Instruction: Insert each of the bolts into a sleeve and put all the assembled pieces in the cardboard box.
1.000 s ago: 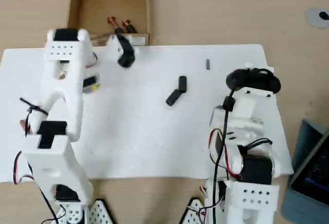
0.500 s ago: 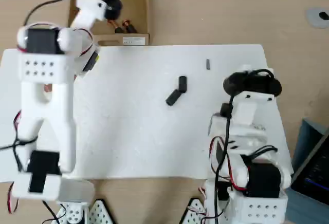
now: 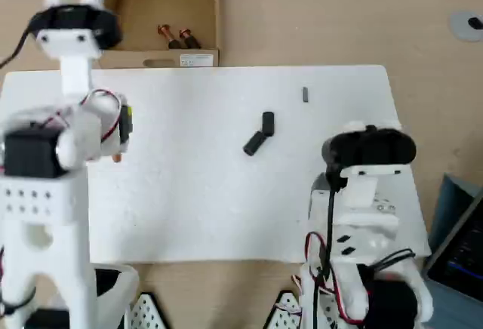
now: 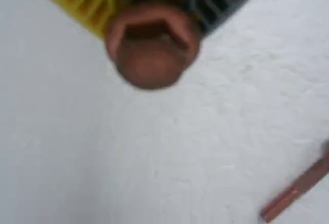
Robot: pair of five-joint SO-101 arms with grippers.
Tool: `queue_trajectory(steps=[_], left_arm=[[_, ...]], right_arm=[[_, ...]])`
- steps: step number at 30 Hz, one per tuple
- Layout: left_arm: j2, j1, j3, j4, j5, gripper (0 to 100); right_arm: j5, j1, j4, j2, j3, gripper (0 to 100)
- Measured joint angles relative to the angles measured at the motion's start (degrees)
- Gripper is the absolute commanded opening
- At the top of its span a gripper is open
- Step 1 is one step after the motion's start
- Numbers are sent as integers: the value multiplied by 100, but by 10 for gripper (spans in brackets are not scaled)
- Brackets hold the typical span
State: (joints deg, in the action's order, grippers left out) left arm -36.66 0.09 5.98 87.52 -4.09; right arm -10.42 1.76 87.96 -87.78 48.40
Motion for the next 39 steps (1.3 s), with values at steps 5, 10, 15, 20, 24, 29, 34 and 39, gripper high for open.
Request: queue_trajectory(steps=[5, 10, 15, 20, 24, 29, 34, 39], left_arm=[[-1143, 0, 1503, -1020, 730, 4], [-2180, 0, 3103, -2268, 1310, 3], [-3130, 0, 4475, -3235, 1776, 3], [-3974, 114, 5424, -3763, 1873, 2], [-4624, 580, 5873, -3868, 1881, 2], [-5442, 1240, 6400, -4220, 2321, 2], [-6233, 1670, 6919, -4563, 2470, 2], [-6699, 1741, 7095, -4571, 2505, 2]], right_arm=[[0, 62, -457, -316, 589, 9], [0, 589, -949, -545, 1116, 9], [0, 1064, -1591, -958, 1811, 9], [0, 1618, -2066, -1389, 2409, 9], [0, 2145, -2365, -1547, 2681, 9], [9, 2725, -2637, -1556, 2884, 9], [9, 3147, -2848, -1556, 3059, 9], [9, 3420, -2875, -1556, 3156, 9]])
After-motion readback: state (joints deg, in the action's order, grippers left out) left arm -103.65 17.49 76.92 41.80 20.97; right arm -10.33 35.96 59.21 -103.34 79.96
